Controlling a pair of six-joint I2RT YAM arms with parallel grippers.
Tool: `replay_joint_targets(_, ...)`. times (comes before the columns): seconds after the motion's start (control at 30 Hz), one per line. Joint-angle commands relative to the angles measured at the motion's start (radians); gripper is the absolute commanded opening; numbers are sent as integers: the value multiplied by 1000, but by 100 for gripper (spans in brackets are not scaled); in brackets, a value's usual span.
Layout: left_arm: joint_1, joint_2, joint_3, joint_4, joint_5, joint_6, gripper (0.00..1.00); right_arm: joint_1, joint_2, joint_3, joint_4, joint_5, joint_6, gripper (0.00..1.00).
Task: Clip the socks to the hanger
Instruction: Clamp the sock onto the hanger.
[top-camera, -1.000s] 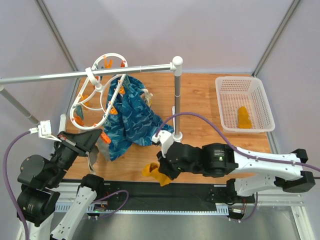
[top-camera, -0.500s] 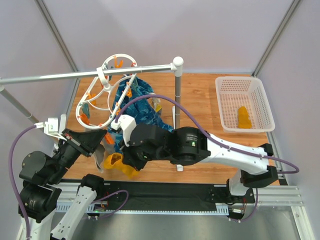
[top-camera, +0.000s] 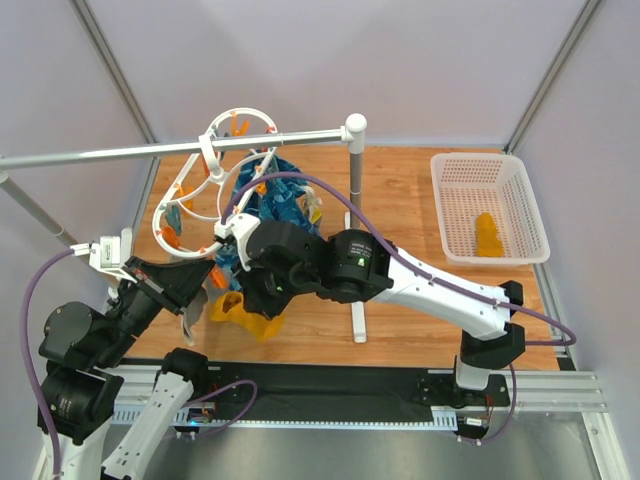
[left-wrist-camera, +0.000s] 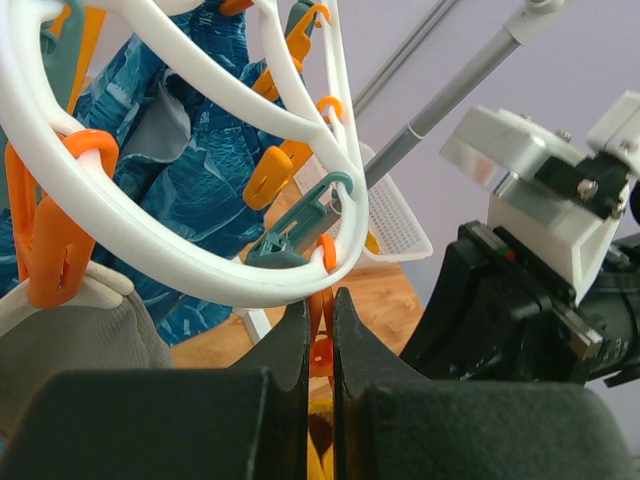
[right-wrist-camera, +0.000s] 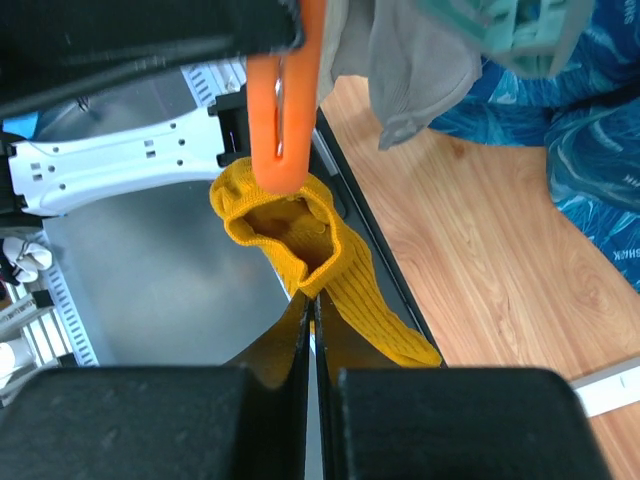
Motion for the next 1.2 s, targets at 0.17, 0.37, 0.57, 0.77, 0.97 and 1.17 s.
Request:
replay_joint_targets(0.17,-4,-10,-28,-93,112,63,0,-40,62,150,-36,-81,-38,0)
replay_joint_targets(0.37,-4,-8,-28,-104,109,76,0,-51,69,182,-41,-95,-37,0)
replay_joint_targets(0.57,-4,-2,-28,-116,113,90,0,-57,50,168,-42,-89,-40,0)
replay_joint_targets(0.77,-4,-5,-39,-111,129,96,0,-72,41,168,-36,-94,-41,0)
replay_joint_targets(0.97,-4,-5,-41,-110,133,100,0,-92,40,181,-25,-103,-38,0)
replay_joint_targets(1.17,-4,1,-44,-111,132,103,0,-94,32,194,-28,-118,-36,0)
